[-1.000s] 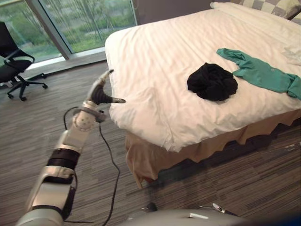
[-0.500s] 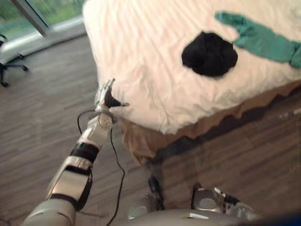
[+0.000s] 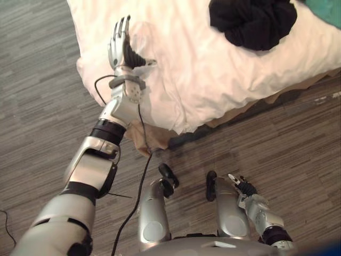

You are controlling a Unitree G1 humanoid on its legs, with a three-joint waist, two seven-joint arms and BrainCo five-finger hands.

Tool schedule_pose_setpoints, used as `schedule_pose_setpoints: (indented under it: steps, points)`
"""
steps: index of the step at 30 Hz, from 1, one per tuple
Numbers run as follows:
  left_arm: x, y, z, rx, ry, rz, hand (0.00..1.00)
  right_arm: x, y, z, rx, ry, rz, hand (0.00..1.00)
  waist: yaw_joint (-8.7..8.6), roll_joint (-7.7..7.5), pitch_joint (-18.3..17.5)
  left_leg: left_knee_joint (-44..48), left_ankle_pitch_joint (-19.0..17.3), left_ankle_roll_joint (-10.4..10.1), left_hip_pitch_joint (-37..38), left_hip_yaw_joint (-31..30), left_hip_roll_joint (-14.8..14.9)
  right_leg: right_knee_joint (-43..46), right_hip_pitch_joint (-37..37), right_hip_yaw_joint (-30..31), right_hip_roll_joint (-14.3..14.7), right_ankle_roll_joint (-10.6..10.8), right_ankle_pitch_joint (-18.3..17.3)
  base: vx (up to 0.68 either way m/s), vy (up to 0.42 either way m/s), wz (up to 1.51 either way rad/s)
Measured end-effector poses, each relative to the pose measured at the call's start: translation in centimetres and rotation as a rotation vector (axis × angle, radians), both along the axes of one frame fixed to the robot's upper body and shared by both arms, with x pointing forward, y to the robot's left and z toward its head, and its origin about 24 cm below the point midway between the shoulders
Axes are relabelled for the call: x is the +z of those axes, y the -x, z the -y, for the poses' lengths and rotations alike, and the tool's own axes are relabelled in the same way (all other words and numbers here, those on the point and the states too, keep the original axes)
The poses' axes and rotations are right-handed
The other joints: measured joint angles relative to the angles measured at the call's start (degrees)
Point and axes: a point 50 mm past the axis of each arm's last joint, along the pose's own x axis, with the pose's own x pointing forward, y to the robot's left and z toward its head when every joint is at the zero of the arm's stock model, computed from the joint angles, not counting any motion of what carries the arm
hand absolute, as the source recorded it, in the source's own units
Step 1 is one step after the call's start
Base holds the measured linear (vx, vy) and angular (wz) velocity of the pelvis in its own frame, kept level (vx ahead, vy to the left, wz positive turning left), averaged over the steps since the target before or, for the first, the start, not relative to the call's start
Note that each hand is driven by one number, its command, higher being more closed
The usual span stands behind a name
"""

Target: Tidy the bed and pick cloth on bed and put in laundry

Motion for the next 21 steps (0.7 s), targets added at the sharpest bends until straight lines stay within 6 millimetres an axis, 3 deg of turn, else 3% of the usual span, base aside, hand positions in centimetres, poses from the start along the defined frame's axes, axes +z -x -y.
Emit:
schedule_pose_setpoints:
  steps: [2,6,12,21]
  points:
    - [0.2,-0.1,0.0,0.006,0.0,-0.022,1.0,0.2,-0.3,0.0,-0.005,-0.006,0.012,0.0,-0.1,0.04,0.16,1.99,-1.2,0.36,-1.95,0.06,0.94,2.13,-2.55,0.29,0.07,-0.03,-0.02,-0.03,-0.016,-0.13]
    - [-0.5,-0.8,-0.4,0.014,-0.026,-0.247,1.0,0.9,-1.5,-0.1,-0.009,-0.005,0.061,0.0,-0.1,0.07,1.77,5.09,-2.49,1.04,-4.21,0.07,2.25,4.77,-5.29,1.25,0.07,-0.05,-0.08,-0.05,-0.022,-0.08]
    - [0.5,-1.2,-2.0,0.031,0.05,-0.41,1.0,1.7,-2.8,-0.3,-0.06,-0.063,0.119,0.0,-0.23,0.07,1.78,7.46,-5.15,1.45,-6.94,-0.03,2.52,4.91,-7.13,2.15,-0.21,0.25,-3.42,-0.09,-0.03,-0.07]
    - [-0.6,-1.2,-2.6,-0.022,0.137,-0.35,1.0,1.5,-2.7,-0.2,-0.077,-0.076,0.119,0.0,-0.47,0.09,1.7,6.03,-3.88,1.75,-6.61,0.0,1.41,3.92,-6.52,2.13,-0.78,-0.06,-4.14,-0.04,-0.014,0.03]
